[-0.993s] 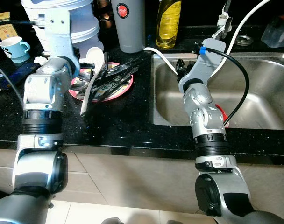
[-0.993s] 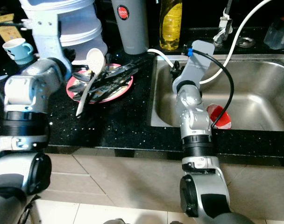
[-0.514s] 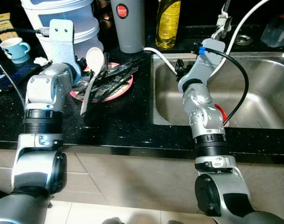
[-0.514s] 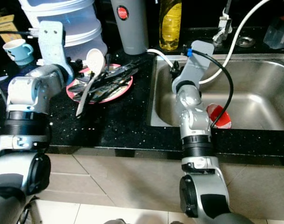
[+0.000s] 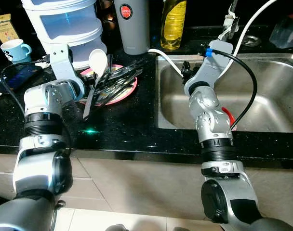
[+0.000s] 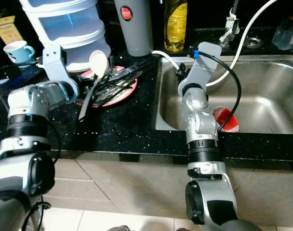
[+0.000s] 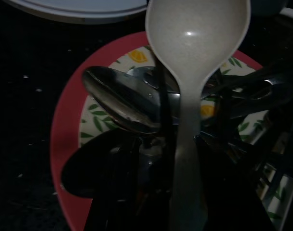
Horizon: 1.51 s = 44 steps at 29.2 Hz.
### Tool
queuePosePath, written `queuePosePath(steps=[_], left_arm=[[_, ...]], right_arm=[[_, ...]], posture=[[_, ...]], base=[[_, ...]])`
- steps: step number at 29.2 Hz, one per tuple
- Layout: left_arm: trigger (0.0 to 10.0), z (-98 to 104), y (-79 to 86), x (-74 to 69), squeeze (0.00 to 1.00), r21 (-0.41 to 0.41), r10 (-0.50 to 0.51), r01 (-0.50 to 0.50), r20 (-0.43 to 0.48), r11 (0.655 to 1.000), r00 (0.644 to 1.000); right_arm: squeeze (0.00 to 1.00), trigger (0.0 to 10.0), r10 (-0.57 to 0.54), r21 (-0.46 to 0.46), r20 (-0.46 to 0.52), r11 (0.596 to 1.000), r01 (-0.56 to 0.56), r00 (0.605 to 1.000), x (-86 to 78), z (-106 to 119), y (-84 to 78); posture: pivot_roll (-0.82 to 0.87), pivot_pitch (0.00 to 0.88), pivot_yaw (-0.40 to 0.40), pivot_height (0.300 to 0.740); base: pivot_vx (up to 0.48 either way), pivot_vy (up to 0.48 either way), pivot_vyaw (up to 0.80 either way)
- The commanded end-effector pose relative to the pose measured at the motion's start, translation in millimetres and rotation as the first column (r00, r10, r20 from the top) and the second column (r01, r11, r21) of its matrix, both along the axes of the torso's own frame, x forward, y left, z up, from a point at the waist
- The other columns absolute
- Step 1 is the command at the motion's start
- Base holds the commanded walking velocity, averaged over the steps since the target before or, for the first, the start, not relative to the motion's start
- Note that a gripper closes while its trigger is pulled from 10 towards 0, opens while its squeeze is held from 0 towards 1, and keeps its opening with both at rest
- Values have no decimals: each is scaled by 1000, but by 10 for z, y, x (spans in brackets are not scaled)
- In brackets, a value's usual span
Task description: Kitchen organization
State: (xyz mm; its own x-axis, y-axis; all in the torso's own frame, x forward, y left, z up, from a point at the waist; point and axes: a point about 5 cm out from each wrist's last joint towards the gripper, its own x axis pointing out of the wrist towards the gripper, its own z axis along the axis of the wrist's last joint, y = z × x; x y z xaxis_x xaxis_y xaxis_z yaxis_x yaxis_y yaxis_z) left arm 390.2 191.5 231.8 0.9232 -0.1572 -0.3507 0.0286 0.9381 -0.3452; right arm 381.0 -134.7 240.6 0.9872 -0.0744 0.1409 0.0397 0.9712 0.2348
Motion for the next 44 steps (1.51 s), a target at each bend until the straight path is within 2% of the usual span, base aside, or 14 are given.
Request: queuePosePath(steps=[1, 2, 4, 9, 10, 11, 18, 22, 23, 24, 25, 31, 32, 44], left_arm=[[6941, -37, -46, 21, 0, -20, -19, 18, -16, 1000, 1000], [6941, -37, -46, 21, 0, -20, -19, 18, -16, 1000, 1000], [4667, -91, -43, 32, 0, -18, -18, 17, -37, 1000, 999], [3490, -199, -20, 30, 0, -8, -10, 10, -81, 1000, 997], [2431, -214, -13, 29, 0, -8, -9, 9, -85, 1000, 996], [0, -235, -3, 23, 0, -10, -7, 6, -92, 1000, 996], [0, -231, 27, 19, 0, -26, 0, -2, -77, 1000, 997], [0, -63, 46, 61, 0, 27, 11, -13, 67, 1000, 998], [1098, -1, 52, 68, 0, 54, 20, -27, 113, 998, 993], [1098, -1, 52, 68, 0, 54, 20, -27, 113, 998, 993], [10000, 76, 59, 72, 0, 93, 30, -46, 166, 995, 986], [10000, 266, 57, 59, 0, 160, 39, -86, 274, 983, 961], [10000, 457, 8, 15, 0, 203, 13, -93, 365, 975, 931], [10000, 827, -156, -57, 0, 212, -43, -80, 521, 974, 852]], right_arm=[[0, 10000, 2, -1, 0, 1000, -2, 1000, -17, 2, 12], [0, 10000, 2, -1, 0, 1000, -2, 1000, -17, 2, 12], [0, 10000, -2, 0, 2, 1000, 2, 1000, -17, 7, 5], [0, 10000, -7, 3, 4, 1000, 7, 1000, -18, 9, -3], [0, 10000, -8, 4, 4, 1000, 8, 1000, -18, 9, -3], [0, 10000, -11, 5, 5, 1000, 11, 1000, -20, 11, -6], [0, 10000, -17, 11, 1, 1000, 17, 1000, -30, -7, -19], [0, 10000, -13, 9, 1, 1000, 13, 1000, -28, -1, -12], [0, 10000, -13, 9, 2, 1000, 13, 1000, -27, 3, -13], [0, 10000, -13, 9, 2, 1000, 13, 1000, -27, 3, -13], [0, 10000, -13, 10, 3, 1000, 13, 1000, -27, 6, -14], [0, 10000, -10, 8, 3, 1000, 10, 1000, -27, 8, -8], [0, 10000, -6, 7, 1, 1000, 6, 1000, -26, 6, -1], [0, 10000, 3, 5, 2, 1000, -3, 1000, -18, 16, 13]], posture=[[127, 0, 140, 740], [127, 0, 140, 740], [126, 0, 143, 740], [126, 0, 147, 740], [125, 0, 148, 740], [128, 0, 152, 740], [145, 0, 147, 740], [145, 0, 144, 740], [146, 0, 142, 740], [146, 0, 142, 740], [147, 0, 141, 740], [150, 0, 134, 740], [153, 0, 131, 740], [153, 0, 125, 740]], base=[[0, 0, 0], [0, 0, 0], [0, 0, 0], [0, 0, 0], [0, 0, 0], [0, 0, 0], [0, 0, 0], [0, 0, 0], [0, 0, 0], [0, 0, 0], [0, 0, 0], [0, 0, 0], [0, 0, 0], [0, 0, 0]])
